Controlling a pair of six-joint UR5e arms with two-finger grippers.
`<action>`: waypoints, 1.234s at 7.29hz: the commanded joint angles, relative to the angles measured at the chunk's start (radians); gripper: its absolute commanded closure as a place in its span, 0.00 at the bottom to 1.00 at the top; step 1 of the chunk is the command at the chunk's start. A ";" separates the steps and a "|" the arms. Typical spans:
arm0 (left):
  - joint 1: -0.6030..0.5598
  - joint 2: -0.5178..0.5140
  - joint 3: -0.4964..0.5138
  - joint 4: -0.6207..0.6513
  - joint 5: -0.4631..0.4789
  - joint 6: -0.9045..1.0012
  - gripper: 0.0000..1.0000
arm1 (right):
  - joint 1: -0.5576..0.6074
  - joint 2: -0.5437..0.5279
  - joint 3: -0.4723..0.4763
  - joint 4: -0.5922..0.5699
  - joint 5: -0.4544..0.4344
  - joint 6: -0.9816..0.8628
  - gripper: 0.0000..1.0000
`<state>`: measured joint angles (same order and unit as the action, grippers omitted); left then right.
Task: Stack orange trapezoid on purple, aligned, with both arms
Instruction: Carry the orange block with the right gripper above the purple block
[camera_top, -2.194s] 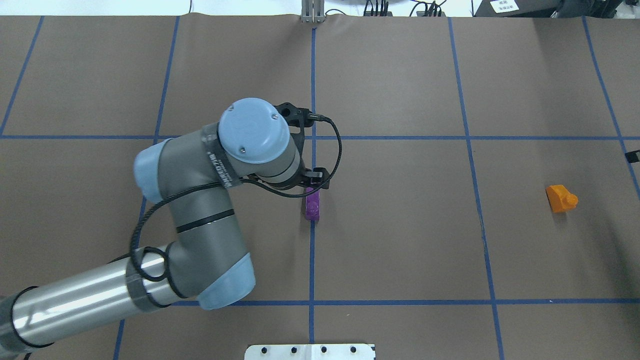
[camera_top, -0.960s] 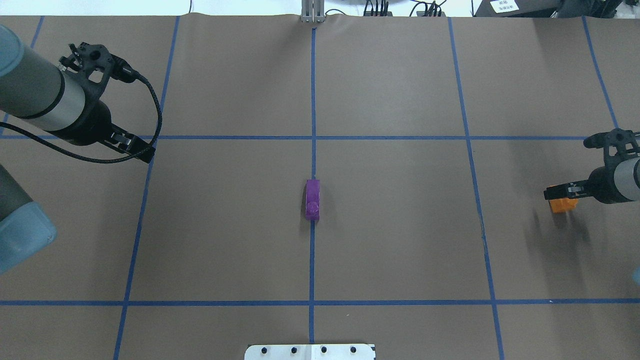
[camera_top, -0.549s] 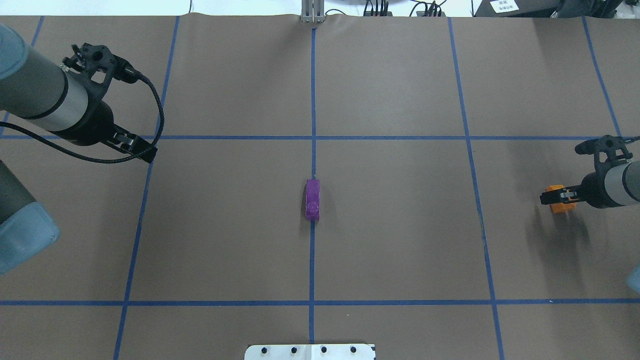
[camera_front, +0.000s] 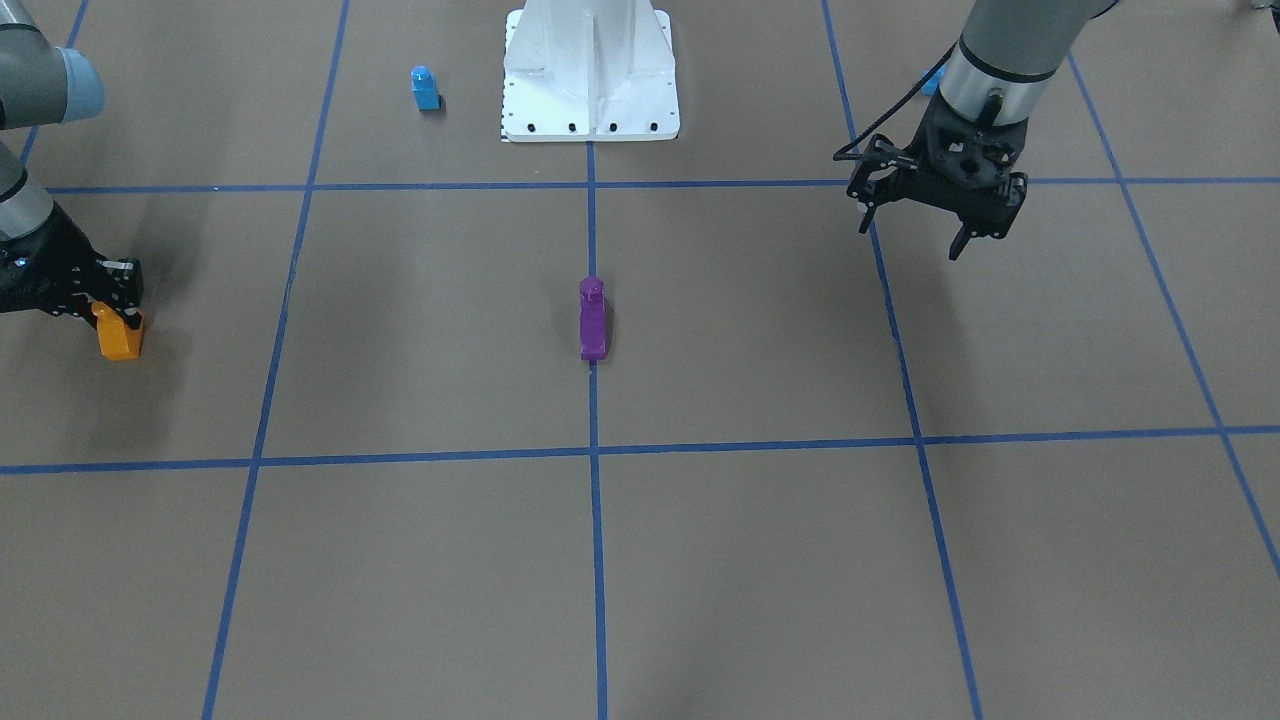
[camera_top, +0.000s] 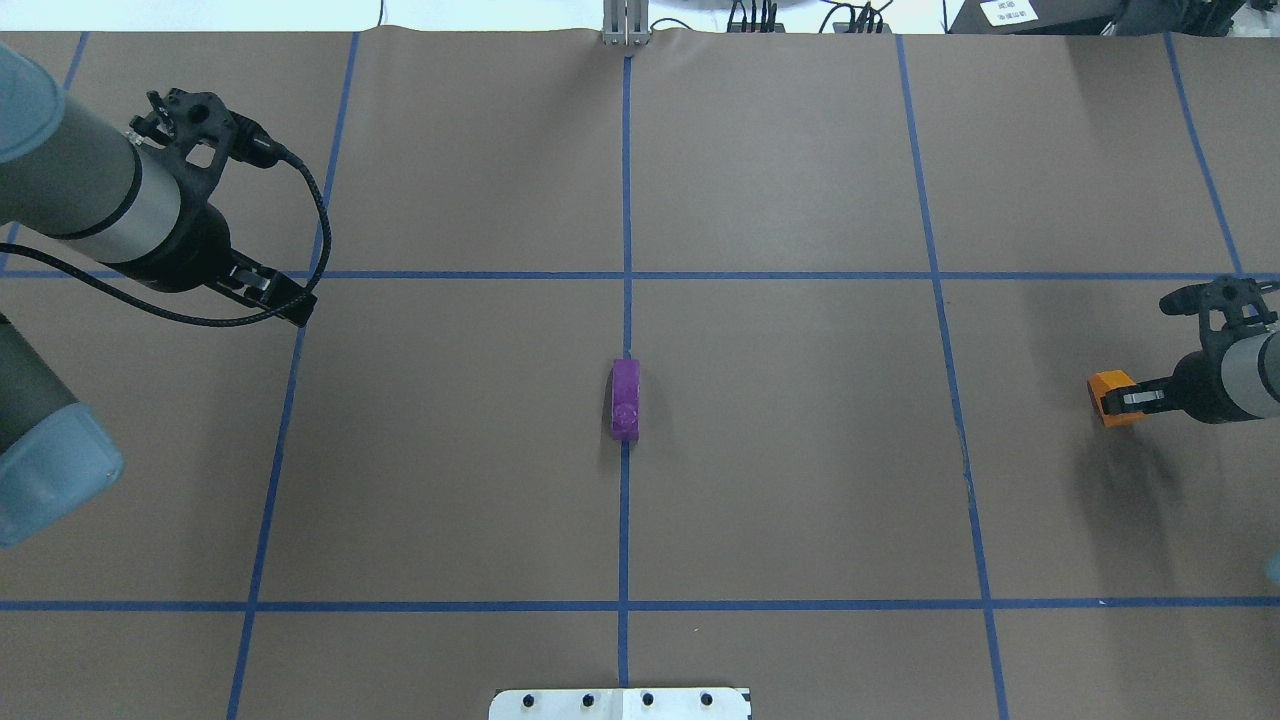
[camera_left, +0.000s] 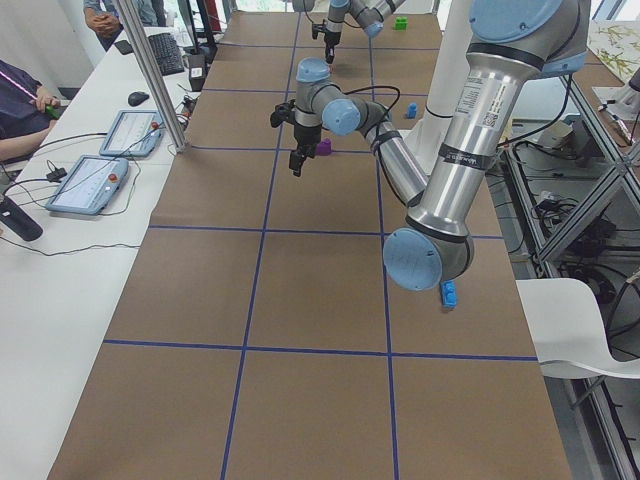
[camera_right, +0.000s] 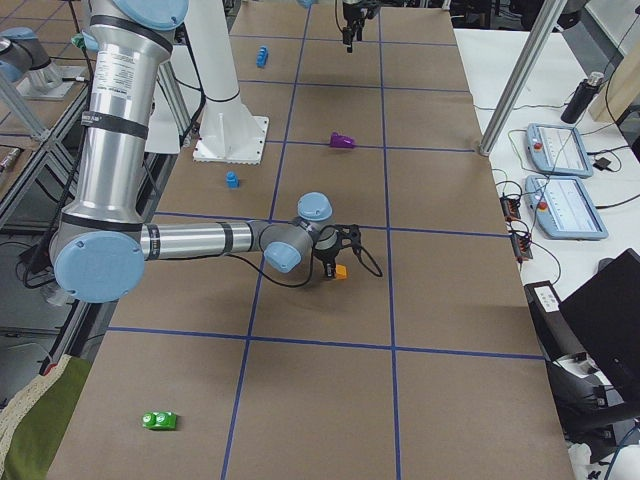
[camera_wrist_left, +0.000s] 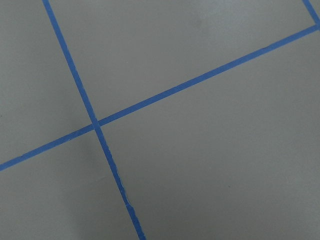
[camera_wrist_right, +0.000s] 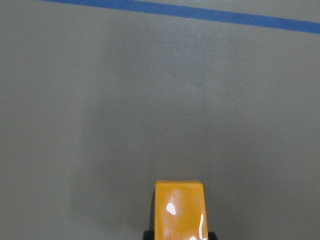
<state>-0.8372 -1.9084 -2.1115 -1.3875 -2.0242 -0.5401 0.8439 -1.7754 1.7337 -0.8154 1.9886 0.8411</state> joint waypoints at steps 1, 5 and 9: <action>-0.006 0.018 -0.005 -0.001 -0.001 -0.050 0.00 | -0.005 0.016 0.053 -0.043 0.027 0.001 1.00; -0.136 0.208 -0.022 -0.077 -0.063 0.013 0.00 | 0.003 0.395 0.181 -0.579 0.071 0.026 1.00; -0.430 0.367 0.028 -0.074 -0.254 0.434 0.00 | -0.230 0.742 0.173 -0.805 -0.024 0.313 1.00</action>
<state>-1.2297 -1.5655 -2.0944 -1.4615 -2.2623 -0.1582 0.6937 -1.1238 1.9115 -1.5586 2.0198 1.0787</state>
